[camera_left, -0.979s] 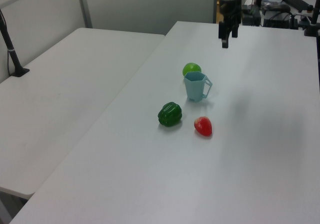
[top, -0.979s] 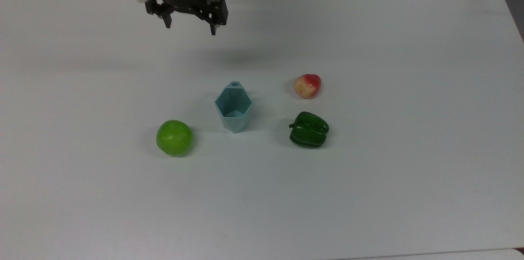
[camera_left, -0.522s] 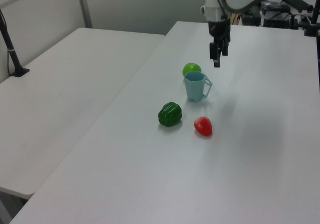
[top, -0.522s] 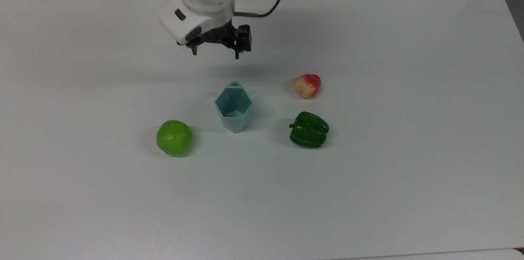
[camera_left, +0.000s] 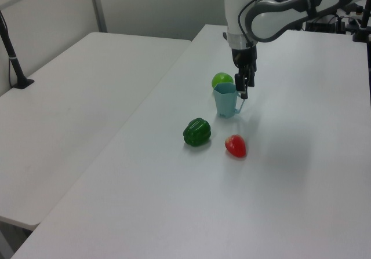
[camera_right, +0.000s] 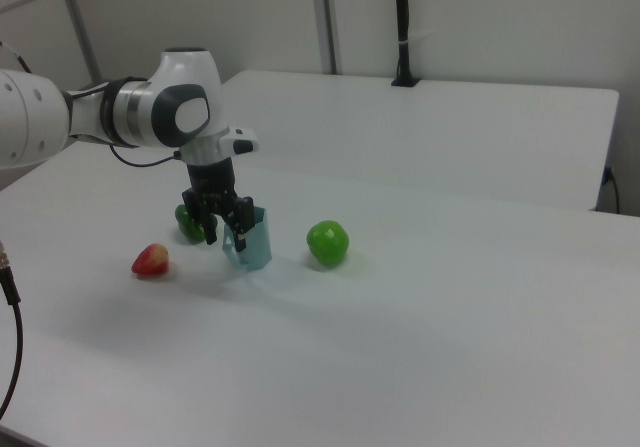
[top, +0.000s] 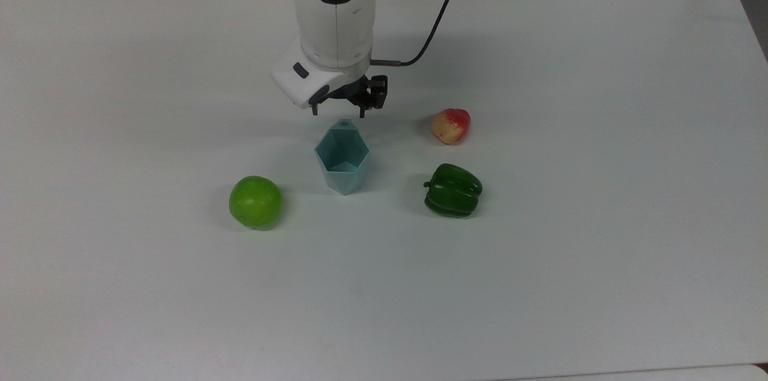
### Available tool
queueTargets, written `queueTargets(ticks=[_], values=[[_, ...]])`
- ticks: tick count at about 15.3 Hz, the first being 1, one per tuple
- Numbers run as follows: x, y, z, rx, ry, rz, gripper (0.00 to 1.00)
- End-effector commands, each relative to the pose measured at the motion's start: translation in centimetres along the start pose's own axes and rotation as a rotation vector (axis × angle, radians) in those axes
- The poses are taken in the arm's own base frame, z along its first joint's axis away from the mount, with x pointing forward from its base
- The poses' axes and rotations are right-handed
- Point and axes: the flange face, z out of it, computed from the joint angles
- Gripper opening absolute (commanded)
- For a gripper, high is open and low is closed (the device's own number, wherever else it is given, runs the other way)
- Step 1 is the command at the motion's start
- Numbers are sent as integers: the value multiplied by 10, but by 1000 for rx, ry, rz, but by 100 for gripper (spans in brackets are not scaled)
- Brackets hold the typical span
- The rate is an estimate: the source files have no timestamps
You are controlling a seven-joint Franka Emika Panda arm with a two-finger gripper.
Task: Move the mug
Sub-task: 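Close the gripper on the rim of the light blue mug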
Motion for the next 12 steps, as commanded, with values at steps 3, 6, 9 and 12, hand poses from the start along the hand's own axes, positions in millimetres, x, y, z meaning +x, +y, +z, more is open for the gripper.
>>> queueTargets(ticks=[3,6,9,12], values=[[7,-14,14,-9,43,17,51],[6,-14,17,-24,38,10,49],[4,-15,22,-38,29,1,42],[4,-14,22,-38,29,3,32]])
